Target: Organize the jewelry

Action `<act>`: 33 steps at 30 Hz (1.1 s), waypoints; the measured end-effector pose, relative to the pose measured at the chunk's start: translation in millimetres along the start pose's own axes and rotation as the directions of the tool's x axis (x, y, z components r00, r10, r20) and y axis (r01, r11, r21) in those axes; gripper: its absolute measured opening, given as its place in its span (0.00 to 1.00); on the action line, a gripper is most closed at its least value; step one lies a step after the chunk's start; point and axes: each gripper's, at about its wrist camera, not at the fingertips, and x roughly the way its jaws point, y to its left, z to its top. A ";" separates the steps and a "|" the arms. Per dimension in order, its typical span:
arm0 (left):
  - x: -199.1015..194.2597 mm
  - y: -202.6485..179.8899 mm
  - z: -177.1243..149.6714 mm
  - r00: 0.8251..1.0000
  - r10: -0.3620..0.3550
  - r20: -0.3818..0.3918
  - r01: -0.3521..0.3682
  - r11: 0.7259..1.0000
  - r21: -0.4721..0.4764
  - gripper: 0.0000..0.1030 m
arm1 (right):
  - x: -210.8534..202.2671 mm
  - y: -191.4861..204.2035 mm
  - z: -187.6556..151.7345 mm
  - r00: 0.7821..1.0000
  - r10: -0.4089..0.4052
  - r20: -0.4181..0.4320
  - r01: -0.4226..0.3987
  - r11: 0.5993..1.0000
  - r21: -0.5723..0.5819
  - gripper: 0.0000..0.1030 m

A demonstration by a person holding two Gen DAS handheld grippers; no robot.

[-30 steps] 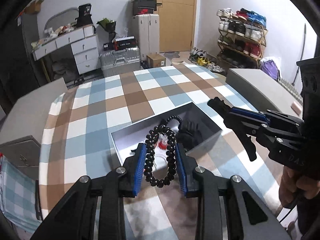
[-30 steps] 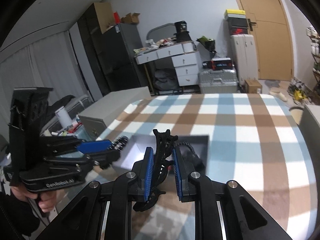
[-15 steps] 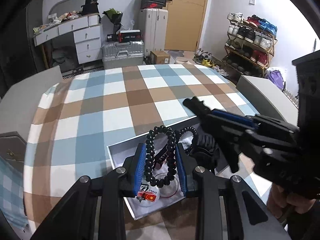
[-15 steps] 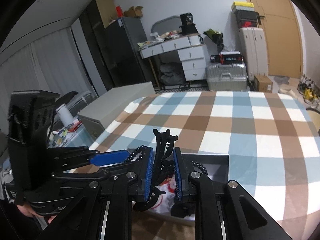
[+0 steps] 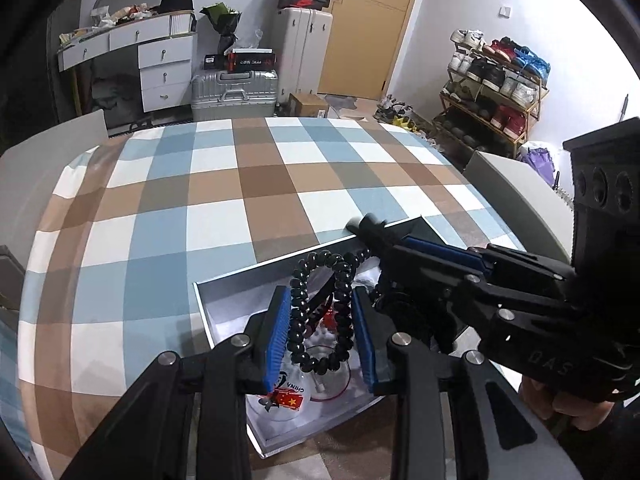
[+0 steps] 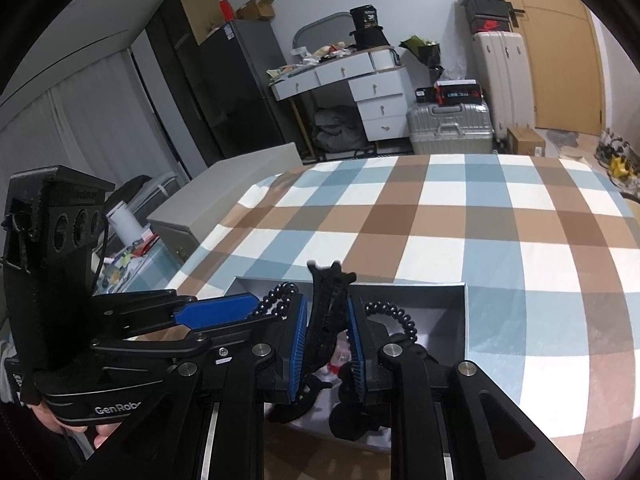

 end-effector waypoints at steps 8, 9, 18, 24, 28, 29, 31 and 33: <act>-5.1 3.8 -1.2 0.999 -0.036 0.015 0.036 0.999 -0.009 0.42 | -12.7 -7.4 -1.8 0.999 -0.008 0.040 0.007 0.999 0.041 0.31; -5.2 3.1 -1.2 0.999 -0.040 0.016 0.040 0.999 -0.004 0.44 | -15.8 -7.8 -2.7 0.999 -0.011 0.048 0.008 0.999 0.043 0.34; -17.1 2.3 -2.3 0.998 -0.010 0.054 0.010 1.000 -0.001 0.47 | -36.3 3.4 -3.5 0.994 -0.008 0.109 0.005 1.000 0.021 0.48; -35.5 7.6 -3.3 0.990 0.042 0.138 -0.038 0.999 -0.031 0.55 | -61.0 12.0 -0.9 0.980 -0.016 0.200 0.014 1.000 0.012 0.60; -51.4 12.1 -6.3 0.964 0.106 0.244 -0.090 0.993 -0.075 0.61 | -81.9 17.9 -5.7 0.953 -0.039 0.301 0.040 0.999 0.002 0.79; -57.3 13.9 -9.3 0.948 0.139 0.287 -0.115 0.988 -0.100 0.71 | -87.4 19.9 -8.5 0.943 -0.047 0.330 0.052 0.999 -0.006 0.83; -64.6 16.5 -14.8 0.917 0.195 0.348 -0.154 0.978 -0.143 0.83 | -95.1 23.4 -13.5 0.926 -0.066 0.373 0.078 0.997 -0.018 0.90; -69.3 18.4 -19.4 0.894 0.222 0.389 -0.171 0.972 -0.161 0.83 | -102.4 27.7 -20.2 0.906 -0.080 0.416 0.107 0.994 -0.040 0.96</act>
